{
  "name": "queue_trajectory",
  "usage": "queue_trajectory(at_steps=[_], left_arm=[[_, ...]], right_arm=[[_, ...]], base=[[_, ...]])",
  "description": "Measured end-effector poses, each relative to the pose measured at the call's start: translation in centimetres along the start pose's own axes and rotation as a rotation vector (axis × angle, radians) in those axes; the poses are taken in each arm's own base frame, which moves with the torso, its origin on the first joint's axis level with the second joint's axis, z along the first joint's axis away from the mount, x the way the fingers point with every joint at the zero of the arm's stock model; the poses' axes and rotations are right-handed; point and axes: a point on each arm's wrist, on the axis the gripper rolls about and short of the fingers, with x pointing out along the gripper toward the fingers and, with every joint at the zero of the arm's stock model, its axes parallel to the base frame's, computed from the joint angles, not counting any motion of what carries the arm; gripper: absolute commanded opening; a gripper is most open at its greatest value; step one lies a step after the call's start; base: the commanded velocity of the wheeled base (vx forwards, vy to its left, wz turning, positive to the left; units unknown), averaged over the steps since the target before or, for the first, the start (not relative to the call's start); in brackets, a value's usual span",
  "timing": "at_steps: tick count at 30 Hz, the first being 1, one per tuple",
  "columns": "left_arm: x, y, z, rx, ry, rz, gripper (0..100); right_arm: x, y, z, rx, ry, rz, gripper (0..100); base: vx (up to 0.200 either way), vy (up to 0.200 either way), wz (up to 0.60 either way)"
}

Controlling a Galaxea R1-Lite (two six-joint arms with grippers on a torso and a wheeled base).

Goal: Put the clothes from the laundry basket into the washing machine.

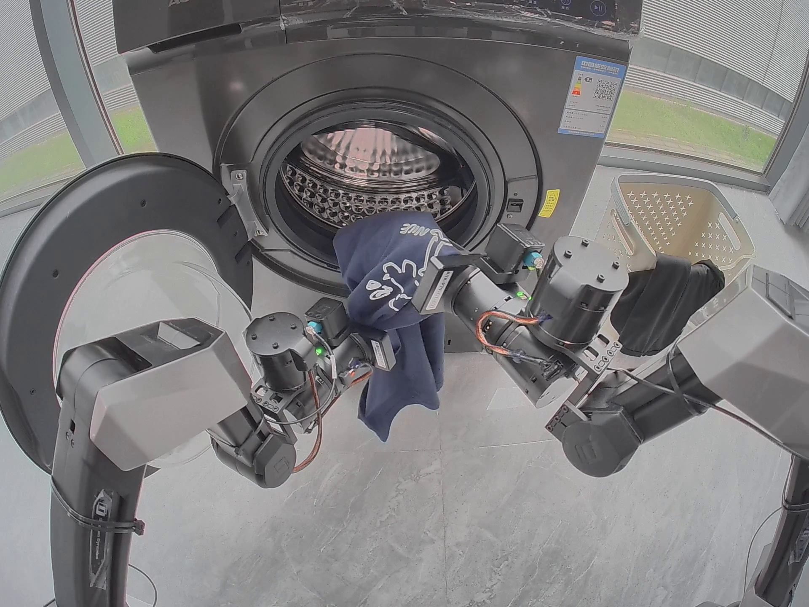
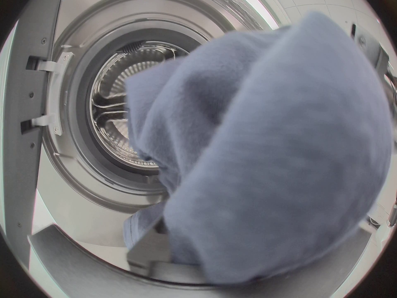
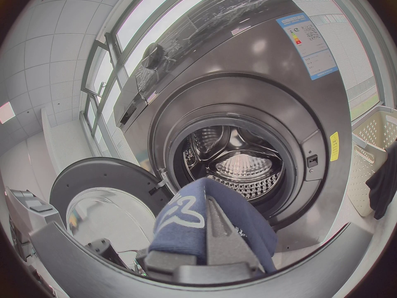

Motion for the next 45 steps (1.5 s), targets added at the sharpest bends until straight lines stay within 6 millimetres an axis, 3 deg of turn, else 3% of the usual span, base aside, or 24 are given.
queue_trajectory(at_steps=[9,19,20,28,33,38,45], left_arm=[[-1.1,0.3,3.5,-0.020,-0.049,0.030,0],[-3.8,-1.2,7.3,-0.055,-0.072,0.016,0],[-3.9,-1.4,7.5,-0.058,-0.073,0.012,0],[-4.6,-2.0,8.3,-0.064,-0.083,0.036,0],[-4.9,-2.0,8.5,-0.066,-0.084,0.065,0],[-6.5,-2.3,8.9,-0.104,-0.057,0.067,0],[-9.2,-2.9,9.7,-0.136,-0.024,0.055,0]], right_arm=[[-0.6,-3.8,-0.7,-0.022,0.016,-0.085,0],[-0.8,-4.9,-3.5,-0.028,0.039,-0.088,0],[-0.8,-4.9,-3.6,-0.028,0.041,-0.087,100],[-2.5,-4.6,-4.1,-0.044,0.111,-0.067,100],[-5.6,-4.8,-4.8,-0.087,0.216,-0.044,100],[-9.8,-4.7,-5.3,-0.108,0.324,0.000,100],[-12.2,-4.5,-4.9,-0.115,0.365,0.025,100]], base=[[0.000,0.000,0.00],[0.000,0.000,0.00],[0.000,0.000,0.00],[0.000,0.000,0.00],[0.000,0.000,0.00],[0.000,0.000,0.00],[0.000,0.000,0.00]])
